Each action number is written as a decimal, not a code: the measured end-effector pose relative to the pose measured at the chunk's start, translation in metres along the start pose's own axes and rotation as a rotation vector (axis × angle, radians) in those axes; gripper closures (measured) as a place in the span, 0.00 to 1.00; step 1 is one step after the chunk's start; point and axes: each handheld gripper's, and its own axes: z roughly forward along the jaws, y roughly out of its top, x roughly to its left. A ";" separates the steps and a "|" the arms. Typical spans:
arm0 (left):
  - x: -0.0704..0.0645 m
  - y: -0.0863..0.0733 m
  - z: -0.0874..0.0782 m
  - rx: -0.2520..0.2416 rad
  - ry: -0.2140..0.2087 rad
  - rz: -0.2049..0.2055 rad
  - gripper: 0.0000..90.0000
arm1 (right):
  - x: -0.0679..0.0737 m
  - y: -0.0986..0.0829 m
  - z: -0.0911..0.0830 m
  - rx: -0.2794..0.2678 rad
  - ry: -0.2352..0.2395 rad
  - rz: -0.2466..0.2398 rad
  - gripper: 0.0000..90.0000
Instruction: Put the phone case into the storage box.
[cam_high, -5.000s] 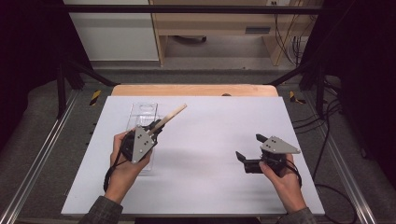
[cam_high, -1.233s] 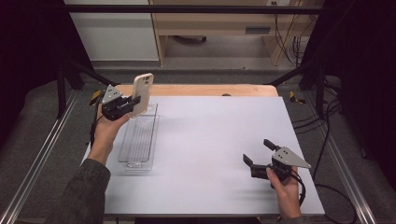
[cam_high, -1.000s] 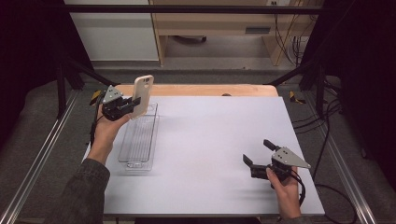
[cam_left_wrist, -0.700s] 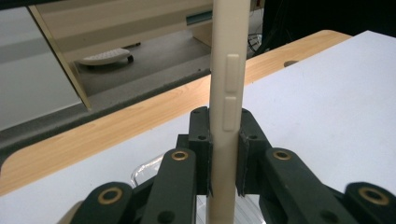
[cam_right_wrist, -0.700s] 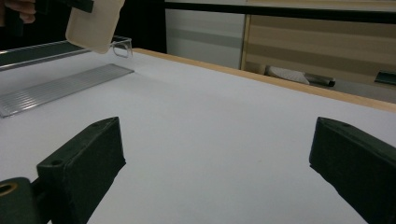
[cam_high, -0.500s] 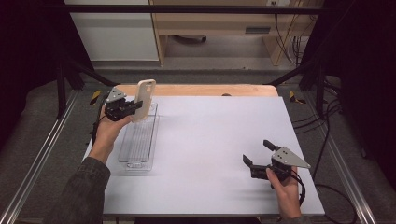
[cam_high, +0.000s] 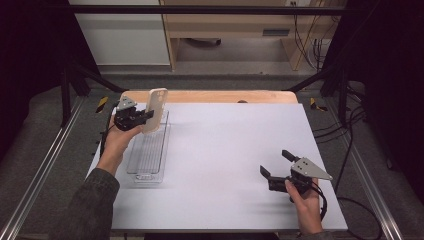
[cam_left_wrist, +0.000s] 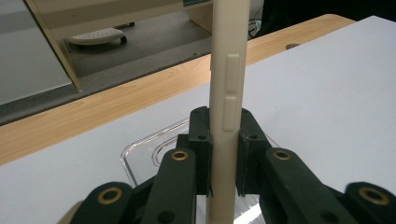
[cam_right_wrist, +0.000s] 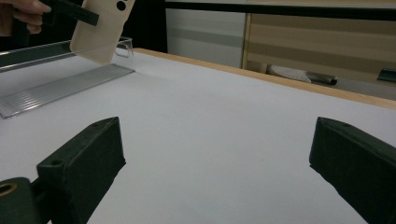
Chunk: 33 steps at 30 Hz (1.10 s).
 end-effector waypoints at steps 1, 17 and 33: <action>-0.001 0.000 0.001 0.002 -0.002 0.001 0.88 | 0.000 0.000 0.000 0.000 0.000 0.000 0.04; -0.006 -0.001 0.008 0.022 -0.021 0.007 0.88 | 0.000 0.000 0.000 -0.002 -0.001 0.004 0.04; -0.005 -0.002 0.011 0.040 -0.017 0.001 0.88 | 0.000 0.000 0.000 0.000 0.001 0.006 0.04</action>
